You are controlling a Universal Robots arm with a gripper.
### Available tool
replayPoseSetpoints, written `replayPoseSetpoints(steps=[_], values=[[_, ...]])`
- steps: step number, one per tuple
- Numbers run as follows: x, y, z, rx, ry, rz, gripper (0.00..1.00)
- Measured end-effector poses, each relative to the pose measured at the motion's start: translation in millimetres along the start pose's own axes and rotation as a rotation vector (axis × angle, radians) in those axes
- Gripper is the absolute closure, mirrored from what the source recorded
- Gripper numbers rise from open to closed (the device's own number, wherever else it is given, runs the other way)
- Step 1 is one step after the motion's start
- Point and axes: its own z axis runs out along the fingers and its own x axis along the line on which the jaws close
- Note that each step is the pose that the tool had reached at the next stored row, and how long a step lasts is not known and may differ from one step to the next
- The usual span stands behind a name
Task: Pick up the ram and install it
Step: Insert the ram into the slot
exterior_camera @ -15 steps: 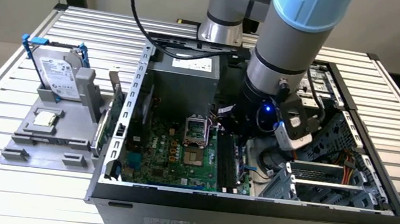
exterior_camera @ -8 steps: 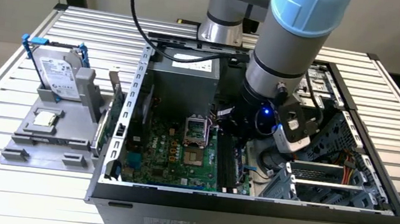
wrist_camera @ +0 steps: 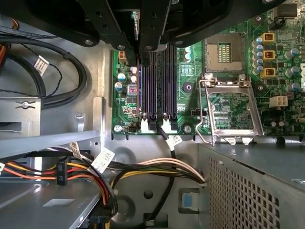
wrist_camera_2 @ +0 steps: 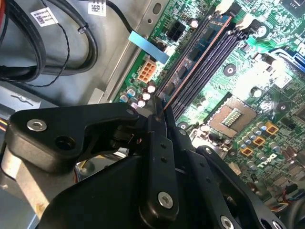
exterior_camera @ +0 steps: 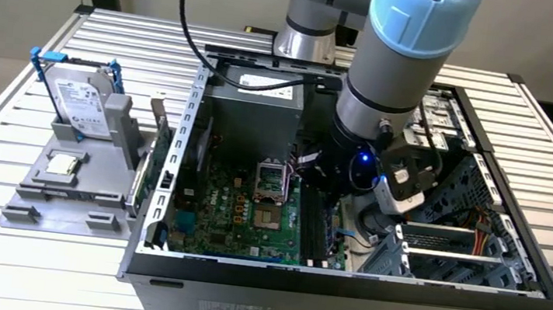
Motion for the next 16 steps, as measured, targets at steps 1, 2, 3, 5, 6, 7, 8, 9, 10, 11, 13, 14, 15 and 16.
replayPoseSetpoints(steps=[1, 2, 3, 5, 6, 7, 8, 9, 10, 11, 13, 14, 15, 16], values=[[0.3, 0.0, 0.3, 0.0000, 0.0000, 0.000, 1.00], [0.5, 0.0, 1.1, -0.0004, -0.0001, 0.000, 1.00], [0.6, 0.0, 1.9, -0.0003, -0.0001, 0.000, 1.00], [0.8, -0.1, 3.5, -0.0003, -0.0001, 0.000, 1.00], [0.9, -0.1, 4.0, -0.0003, -0.0001, 0.000, 1.00], [1.0, -0.2, 4.3, -0.0002, 0.0000, 0.000, 1.00], [1.0, -0.2, 4.4, 0.0001, 0.0000, 0.000, 1.00], [1.1, -0.2, 4.7, 0.0000, 0.0000, 0.000, 1.00], [1.1, -0.3, 5.1, -0.0003, 0.0000, 0.000, 1.00], [1.1, -0.3, 5.6, -0.0003, -0.0001, 0.000, 1.00], [1.2, -0.4, 6.4, -0.0002, 0.0000, 0.000, 1.00], [1.2, -0.4, 6.8, 0.0000, 0.0001, 0.000, 1.00], [1.2, -0.5, 7.3, -0.0001, 0.0000, 0.000, 1.00], [1.2, -0.5, 7.8, -0.0002, 0.0000, 0.000, 1.00]])
